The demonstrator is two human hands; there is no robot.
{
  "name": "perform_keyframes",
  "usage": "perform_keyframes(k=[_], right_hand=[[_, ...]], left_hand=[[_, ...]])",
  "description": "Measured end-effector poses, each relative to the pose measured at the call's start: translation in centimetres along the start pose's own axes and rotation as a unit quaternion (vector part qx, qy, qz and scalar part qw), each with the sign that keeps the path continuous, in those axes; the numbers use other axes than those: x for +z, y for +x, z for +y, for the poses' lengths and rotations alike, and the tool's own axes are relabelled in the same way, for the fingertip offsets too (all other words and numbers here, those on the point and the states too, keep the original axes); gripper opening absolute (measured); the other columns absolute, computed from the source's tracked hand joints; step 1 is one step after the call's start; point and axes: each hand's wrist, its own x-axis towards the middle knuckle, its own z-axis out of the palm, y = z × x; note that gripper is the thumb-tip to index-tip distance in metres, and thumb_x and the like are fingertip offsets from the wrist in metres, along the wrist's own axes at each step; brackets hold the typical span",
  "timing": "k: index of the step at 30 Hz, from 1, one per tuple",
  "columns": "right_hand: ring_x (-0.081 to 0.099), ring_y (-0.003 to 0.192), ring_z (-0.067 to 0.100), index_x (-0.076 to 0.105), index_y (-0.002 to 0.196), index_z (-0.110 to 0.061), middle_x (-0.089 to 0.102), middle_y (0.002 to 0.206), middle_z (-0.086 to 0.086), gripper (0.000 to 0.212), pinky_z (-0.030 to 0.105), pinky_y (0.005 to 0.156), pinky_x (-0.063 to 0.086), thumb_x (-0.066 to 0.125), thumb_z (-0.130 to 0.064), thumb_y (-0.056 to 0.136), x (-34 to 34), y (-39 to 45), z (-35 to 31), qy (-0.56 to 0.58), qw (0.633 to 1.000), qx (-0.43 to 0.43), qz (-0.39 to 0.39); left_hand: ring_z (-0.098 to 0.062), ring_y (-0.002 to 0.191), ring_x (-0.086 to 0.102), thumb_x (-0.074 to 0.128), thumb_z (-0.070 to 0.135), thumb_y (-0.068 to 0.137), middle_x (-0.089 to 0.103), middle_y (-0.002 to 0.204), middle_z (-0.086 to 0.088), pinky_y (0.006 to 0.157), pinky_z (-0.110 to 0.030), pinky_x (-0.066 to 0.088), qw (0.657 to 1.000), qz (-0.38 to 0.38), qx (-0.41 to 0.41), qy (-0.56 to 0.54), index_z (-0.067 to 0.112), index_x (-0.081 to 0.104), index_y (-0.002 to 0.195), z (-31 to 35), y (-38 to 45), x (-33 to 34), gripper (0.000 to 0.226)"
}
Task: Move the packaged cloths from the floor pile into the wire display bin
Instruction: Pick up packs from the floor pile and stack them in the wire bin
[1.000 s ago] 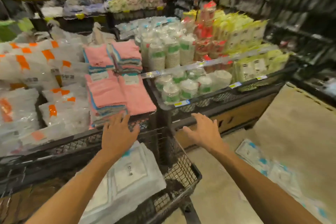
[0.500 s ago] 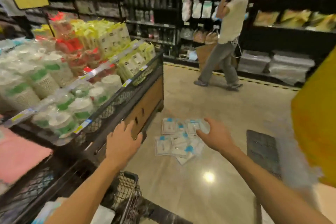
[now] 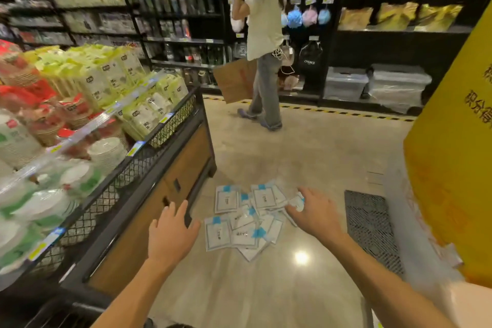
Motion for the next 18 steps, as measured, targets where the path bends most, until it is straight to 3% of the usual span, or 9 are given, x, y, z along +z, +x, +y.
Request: perform_keyframes(k=[7, 18], right_hand=[[0.049, 0.136, 0.024, 0.045, 0.149, -0.026, 0.053, 0.150, -0.001, 0.063, 0.046, 0.113, 0.032, 0.052, -0.059, 0.096, 1.2, 8.5, 0.1, -0.023, 0.999, -0.009, -0.031], [0.045, 0.141, 0.026, 0.044, 0.151, -0.024, 0.050, 0.154, 0.001, 0.068, 0.050, 0.119, 0.027, 0.051, -0.061, 0.095, 3.9, 25.5, -2.3, -0.072, 0.996, 0.011, -0.056]], left_hand=[[-0.023, 0.156, 0.018, 0.036, 0.057, 0.102, 0.024, 0.168, -0.005, 0.124, -0.048, 0.019, 0.999, -0.024, -0.019, 0.019, 0.028, 0.023, 0.162, 1.1, 6.9, 1.3, 0.068], [-0.022, 0.157, 0.013, 0.033, 0.057, 0.103, 0.017, 0.170, -0.006, 0.126, -0.050, 0.015, 0.997, -0.072, 0.000, 0.029, 0.028, 0.016, 0.163, 2.4, 25.6, 4.7, 0.069]])
